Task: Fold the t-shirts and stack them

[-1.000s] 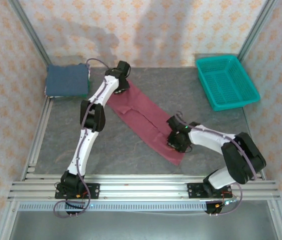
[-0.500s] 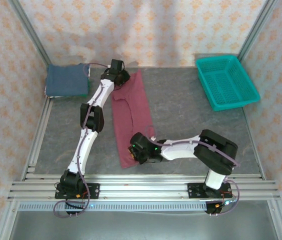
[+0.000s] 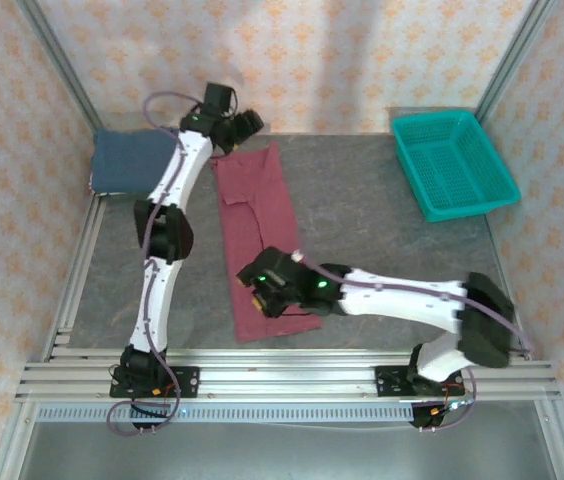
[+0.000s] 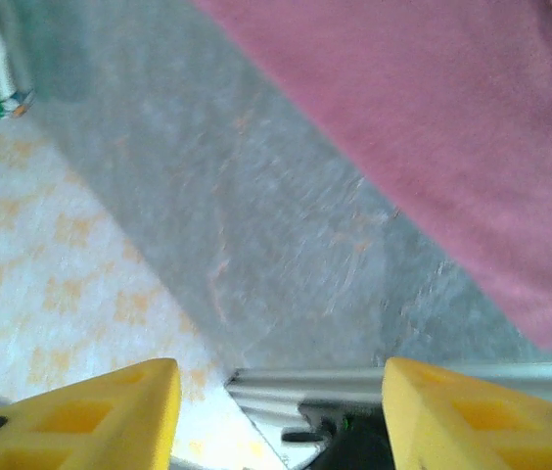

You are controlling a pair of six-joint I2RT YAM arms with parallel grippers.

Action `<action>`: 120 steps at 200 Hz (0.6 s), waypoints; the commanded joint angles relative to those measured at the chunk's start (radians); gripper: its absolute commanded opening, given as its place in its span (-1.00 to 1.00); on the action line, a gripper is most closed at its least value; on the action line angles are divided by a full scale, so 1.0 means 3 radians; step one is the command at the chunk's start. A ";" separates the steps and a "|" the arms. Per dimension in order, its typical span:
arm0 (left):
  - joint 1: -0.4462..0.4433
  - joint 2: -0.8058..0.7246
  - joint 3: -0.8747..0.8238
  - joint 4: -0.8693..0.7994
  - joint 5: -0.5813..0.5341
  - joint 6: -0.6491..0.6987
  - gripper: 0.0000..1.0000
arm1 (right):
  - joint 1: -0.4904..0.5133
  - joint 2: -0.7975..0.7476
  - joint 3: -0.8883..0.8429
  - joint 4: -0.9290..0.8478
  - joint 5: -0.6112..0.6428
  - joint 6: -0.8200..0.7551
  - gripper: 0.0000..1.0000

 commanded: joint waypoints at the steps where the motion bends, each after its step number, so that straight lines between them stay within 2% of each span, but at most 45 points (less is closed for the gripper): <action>1: -0.0018 -0.1159 -0.0306 -0.0576 -0.0127 0.0358 0.59 | -0.0233 -0.0746 -0.0168 -0.1142 0.0303 -0.0756 0.32; 13: -0.0062 -0.1607 -0.0824 -0.0643 -0.0184 0.0442 0.61 | -0.0546 -0.1112 -0.0352 -0.1298 0.0068 -0.1112 0.32; 26: -0.0179 -0.2152 -0.1421 -0.0782 -0.0318 0.0479 0.61 | -0.0941 -0.1331 -0.0458 -0.1414 -0.0283 -0.1717 0.34; 37: -0.0337 -0.2575 -0.2024 -0.0826 -0.0432 0.0479 0.61 | -0.1239 -0.1353 -0.0493 -0.1485 -0.0647 -0.2245 0.36; 51: -0.0576 -0.3132 -0.2913 -0.0780 -0.0603 0.0379 0.60 | -0.1464 -0.1166 -0.0467 -0.1624 -0.1062 -0.2891 0.37; 64: -0.0817 -0.3626 -0.3794 -0.0591 -0.0575 0.0158 0.59 | -0.1519 -0.0909 -0.0488 -0.1585 -0.1408 -0.3323 0.37; 89: -0.1377 -0.4363 -0.5129 -0.0326 -0.0674 -0.0477 0.53 | -0.1524 -0.0528 -0.0581 -0.1356 -0.1663 -0.3737 0.30; 104: -0.1729 -0.4642 -0.5711 0.0014 -0.0626 -0.0875 0.49 | -0.1528 -0.0377 -0.0664 -0.1209 -0.1727 -0.3834 0.28; 120: -0.2077 -0.4707 -0.6059 0.0142 -0.0722 -0.1162 0.42 | -0.1527 -0.0224 -0.0758 -0.1067 -0.1850 -0.3858 0.26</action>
